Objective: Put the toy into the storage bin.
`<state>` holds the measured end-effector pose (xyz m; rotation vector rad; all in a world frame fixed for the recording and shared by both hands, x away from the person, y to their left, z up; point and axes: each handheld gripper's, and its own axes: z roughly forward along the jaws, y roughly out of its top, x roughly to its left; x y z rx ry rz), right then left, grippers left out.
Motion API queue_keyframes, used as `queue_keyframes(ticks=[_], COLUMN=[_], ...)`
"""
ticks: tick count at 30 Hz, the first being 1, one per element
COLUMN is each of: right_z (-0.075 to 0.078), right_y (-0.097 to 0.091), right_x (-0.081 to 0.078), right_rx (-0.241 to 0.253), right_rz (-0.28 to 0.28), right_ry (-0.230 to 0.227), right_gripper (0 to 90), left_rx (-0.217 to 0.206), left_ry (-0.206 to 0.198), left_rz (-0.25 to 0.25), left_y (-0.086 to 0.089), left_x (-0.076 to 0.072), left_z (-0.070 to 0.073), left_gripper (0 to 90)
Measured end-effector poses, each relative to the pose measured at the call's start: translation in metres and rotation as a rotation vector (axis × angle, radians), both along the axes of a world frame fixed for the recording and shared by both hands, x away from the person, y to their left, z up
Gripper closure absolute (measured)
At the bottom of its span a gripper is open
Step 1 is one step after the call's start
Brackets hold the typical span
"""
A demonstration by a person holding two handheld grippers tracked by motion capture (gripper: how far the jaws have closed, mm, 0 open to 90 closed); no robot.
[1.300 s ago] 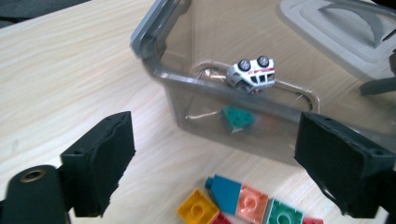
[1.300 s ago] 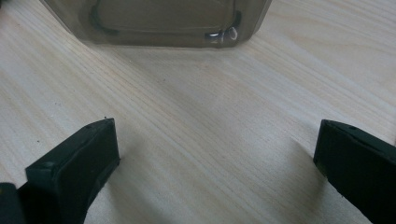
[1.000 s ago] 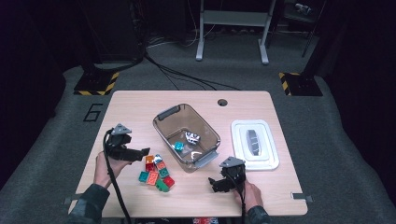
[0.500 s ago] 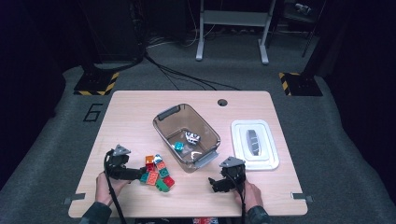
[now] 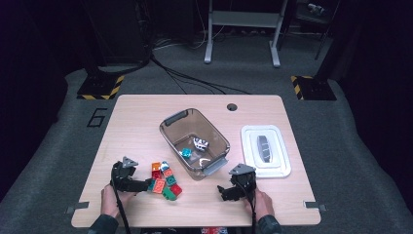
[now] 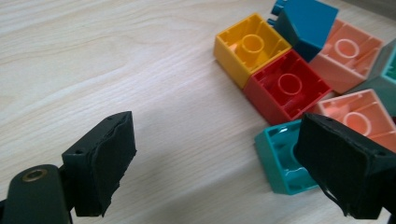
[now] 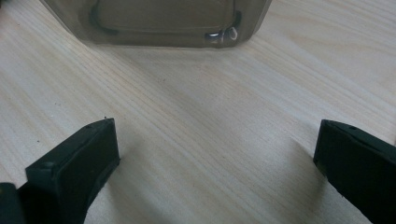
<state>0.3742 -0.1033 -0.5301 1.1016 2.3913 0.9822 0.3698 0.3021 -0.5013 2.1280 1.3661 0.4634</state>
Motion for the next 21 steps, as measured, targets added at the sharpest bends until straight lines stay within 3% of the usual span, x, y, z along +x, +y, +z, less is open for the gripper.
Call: queue_keyframes(ticks=[8, 11, 15, 21], right_z=[0.0, 0.0, 0.0, 0.0], right_y=[0.0, 0.0, 0.0, 0.0], right_x=[0.0, 0.0, 0.0, 0.0], right_rx=[0.0, 0.0, 0.0, 0.0], right_rz=[0.0, 0.0, 0.0, 0.0], right_ry=[0.0, 0.0, 0.0, 0.0], right_gripper=[0.0, 0.0, 0.0, 0.0], left_rx=[0.006, -0.017, -0.055, -0.053], left_ry=[-0.003, -0.01, 0.005, 0.039], left_rz=[0.042, 0.048, 0.05, 0.018], left_y=[0.017, 0.02, 0.015, 0.003], left_x=[0.002, 0.0, -0.003, -0.003], left_z=[0.001, 0.004, 0.005, -0.001], left_gripper=[12.8, 12.7, 5.7, 0.7])
